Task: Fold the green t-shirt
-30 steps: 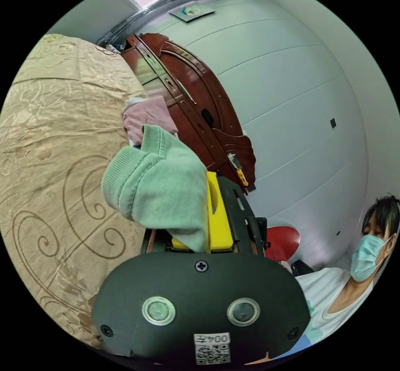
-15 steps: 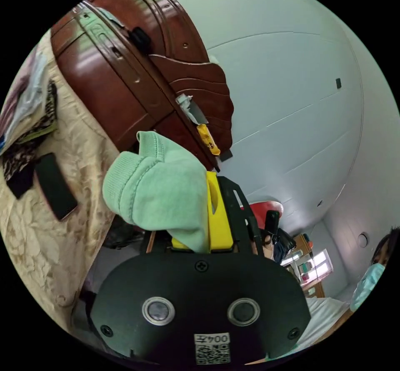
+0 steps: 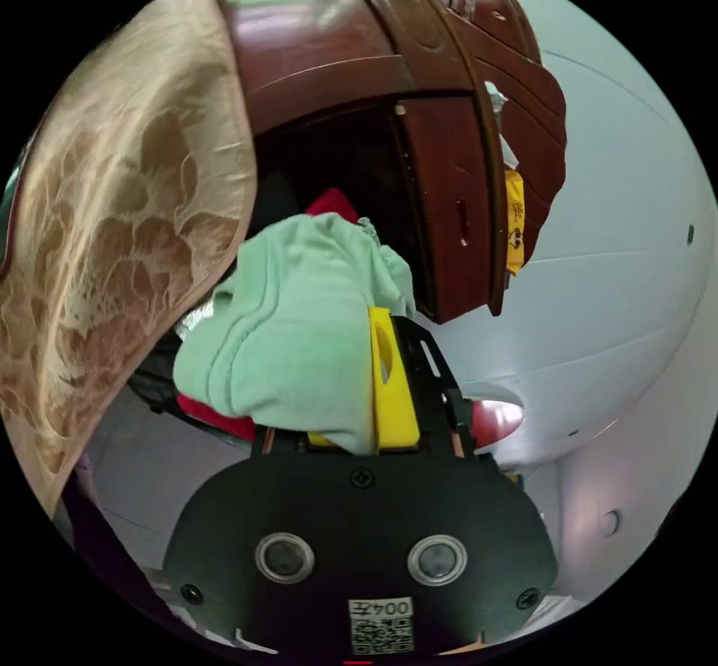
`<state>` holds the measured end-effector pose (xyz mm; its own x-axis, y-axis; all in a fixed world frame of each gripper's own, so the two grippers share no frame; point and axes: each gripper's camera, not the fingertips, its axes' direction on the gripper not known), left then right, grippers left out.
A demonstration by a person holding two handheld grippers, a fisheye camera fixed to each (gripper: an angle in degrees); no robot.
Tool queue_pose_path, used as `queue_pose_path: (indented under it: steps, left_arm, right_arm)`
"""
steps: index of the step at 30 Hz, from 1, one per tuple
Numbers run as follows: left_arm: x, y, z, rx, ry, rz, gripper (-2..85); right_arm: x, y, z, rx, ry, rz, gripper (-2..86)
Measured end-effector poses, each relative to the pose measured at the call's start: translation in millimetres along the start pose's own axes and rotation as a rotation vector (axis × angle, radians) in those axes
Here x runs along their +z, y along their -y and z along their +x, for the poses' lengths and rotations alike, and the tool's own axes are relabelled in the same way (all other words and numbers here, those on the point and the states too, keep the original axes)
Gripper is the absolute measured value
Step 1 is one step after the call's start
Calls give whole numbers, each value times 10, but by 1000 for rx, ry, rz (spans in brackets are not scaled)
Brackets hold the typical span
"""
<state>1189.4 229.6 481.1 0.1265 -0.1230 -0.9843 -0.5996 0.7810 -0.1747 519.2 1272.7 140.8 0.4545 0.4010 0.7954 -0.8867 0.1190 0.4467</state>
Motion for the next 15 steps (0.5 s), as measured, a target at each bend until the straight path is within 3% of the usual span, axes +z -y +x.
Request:
queue_pose_path:
  steps: [4,8,11,15]
  left_arm:
    - [2,105,-63,-19,-46,-36,54]
    - [-25,230,-96,-99,-143,-86,65]
    - [-55,279,-68,-114,-149,-109,70]
    - [-103,328,-44,-144,-173,-126,71]
  right_arm:
    - [-273,-234,318,46,193,86,117]
    - [-275,-432,146,-42,106,40,160]
    - [-54,-493,-47,-103,-40,-61,151]
    - [52,-495,-292,-86,-259,-85,45]
